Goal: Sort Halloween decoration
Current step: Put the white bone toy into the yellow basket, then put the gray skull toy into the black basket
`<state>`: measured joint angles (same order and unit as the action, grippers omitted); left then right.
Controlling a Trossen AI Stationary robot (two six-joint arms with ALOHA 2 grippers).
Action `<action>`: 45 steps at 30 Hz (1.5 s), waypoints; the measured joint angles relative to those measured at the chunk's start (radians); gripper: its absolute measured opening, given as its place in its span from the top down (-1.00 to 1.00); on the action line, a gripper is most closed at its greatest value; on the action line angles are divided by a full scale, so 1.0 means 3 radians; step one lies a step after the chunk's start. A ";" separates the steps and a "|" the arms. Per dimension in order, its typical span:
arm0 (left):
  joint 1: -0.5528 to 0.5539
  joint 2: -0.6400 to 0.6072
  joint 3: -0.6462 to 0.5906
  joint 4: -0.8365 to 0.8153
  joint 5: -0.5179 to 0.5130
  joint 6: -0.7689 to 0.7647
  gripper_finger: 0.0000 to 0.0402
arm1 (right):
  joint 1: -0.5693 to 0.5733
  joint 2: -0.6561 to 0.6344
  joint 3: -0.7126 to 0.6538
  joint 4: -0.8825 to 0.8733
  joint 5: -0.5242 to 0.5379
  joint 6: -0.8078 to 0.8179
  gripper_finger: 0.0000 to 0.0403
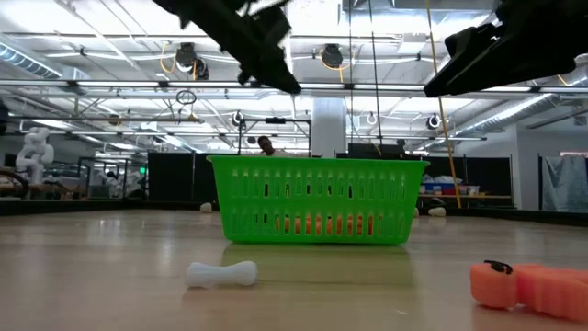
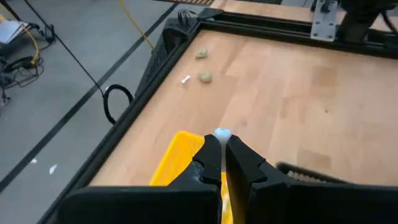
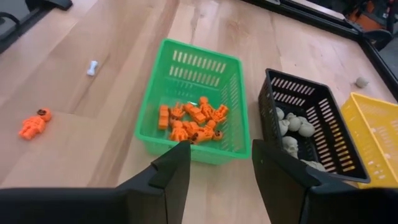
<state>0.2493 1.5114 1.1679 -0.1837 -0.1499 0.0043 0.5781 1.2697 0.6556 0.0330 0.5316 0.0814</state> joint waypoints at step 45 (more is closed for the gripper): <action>0.0014 0.0731 0.0197 -0.0437 0.0000 -0.0079 0.44 | -0.0539 -0.0559 0.0436 -0.2225 0.1247 0.1245 0.22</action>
<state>0.2535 1.7308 1.2268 -0.3146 -0.1497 -0.0195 0.4163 1.1020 0.7862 -0.6345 0.9056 0.4549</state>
